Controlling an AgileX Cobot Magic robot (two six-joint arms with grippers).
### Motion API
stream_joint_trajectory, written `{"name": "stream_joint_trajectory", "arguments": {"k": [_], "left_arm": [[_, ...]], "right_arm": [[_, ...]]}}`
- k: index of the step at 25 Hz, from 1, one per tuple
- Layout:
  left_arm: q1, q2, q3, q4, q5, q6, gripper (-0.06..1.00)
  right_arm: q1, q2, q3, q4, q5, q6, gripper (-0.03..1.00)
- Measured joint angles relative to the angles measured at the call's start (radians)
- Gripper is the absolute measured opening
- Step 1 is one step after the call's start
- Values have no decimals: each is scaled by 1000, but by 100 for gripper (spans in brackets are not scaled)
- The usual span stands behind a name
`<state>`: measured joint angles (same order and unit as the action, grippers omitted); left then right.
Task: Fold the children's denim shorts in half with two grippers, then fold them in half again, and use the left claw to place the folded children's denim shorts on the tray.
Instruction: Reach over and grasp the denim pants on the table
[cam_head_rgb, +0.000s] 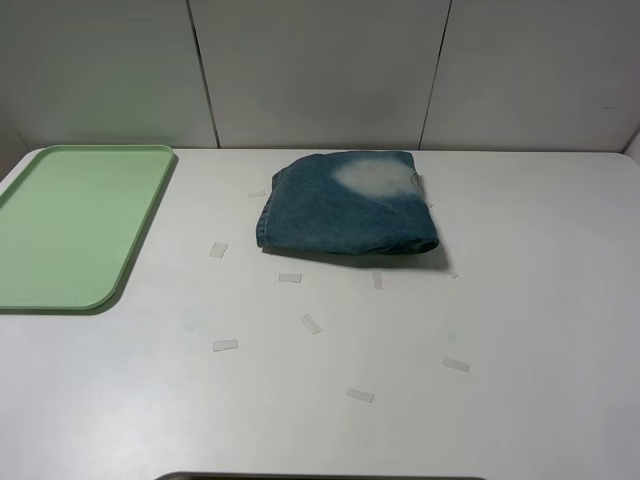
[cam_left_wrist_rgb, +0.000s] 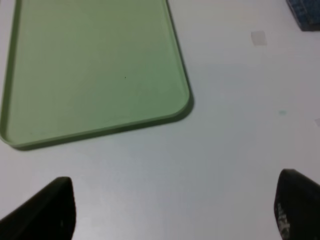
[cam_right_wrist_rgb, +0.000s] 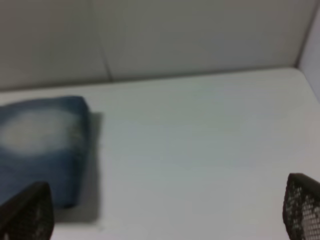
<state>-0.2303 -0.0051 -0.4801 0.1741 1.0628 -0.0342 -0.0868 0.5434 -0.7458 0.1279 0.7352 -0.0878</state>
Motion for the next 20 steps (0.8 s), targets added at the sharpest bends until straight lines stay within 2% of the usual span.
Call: {"name": "stream_joint_trajectory", "arguments": {"k": [3,8,13,17,20], "left_arm": [[0,0,0,0,0,0,79],[0,0,0,0,0,0,79],[0,0,0,0,0,0,79],[0,0,0,0,0,0,79],[0,0,0,0,0,0,79]], "right_arm": [[5,-111,2,27,81,-5,69],[84,-267,3,15,171,9,69],[140,-412,3,-62,249,14,69],[143,-516,3,-151,312,16,69],[143,-551,2,-169,335,16,69]]}}
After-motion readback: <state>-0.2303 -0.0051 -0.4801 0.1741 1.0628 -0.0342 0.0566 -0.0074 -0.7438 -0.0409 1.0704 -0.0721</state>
